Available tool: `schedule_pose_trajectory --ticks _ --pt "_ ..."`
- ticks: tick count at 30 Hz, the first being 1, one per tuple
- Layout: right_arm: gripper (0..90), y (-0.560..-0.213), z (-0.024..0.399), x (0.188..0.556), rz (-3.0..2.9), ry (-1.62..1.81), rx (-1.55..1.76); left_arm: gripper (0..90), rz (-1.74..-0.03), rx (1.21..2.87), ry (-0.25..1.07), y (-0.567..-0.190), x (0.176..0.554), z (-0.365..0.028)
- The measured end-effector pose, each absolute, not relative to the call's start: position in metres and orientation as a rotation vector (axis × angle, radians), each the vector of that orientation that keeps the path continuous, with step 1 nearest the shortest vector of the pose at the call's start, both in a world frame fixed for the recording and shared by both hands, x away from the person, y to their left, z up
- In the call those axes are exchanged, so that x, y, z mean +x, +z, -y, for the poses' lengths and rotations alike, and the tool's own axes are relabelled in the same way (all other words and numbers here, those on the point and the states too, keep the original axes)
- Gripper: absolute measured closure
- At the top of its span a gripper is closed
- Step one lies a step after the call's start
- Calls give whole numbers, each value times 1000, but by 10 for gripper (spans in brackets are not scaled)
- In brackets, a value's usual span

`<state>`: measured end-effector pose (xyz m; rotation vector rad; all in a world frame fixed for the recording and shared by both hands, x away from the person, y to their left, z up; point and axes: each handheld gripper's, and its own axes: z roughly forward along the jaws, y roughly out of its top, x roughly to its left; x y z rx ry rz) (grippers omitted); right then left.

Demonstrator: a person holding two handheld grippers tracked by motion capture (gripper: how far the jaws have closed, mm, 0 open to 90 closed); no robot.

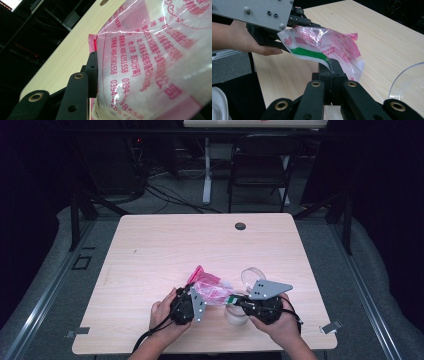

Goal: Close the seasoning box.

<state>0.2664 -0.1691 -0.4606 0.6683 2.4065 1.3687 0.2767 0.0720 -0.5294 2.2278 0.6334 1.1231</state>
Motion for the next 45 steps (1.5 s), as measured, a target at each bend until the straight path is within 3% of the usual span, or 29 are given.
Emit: schedule_pose_trajectory --ticks 32,35,45 --pt "874 -462 164 269 -2399 1389 668 666 -782 2172 926 -545 282 -79" --pt "840 -462 164 269 -2393 1398 673 667 -793 2171 912 -547 282 -79" --pt "588 -462 165 270 -2343 1416 690 668 -827 2167 860 -551 285 -82"
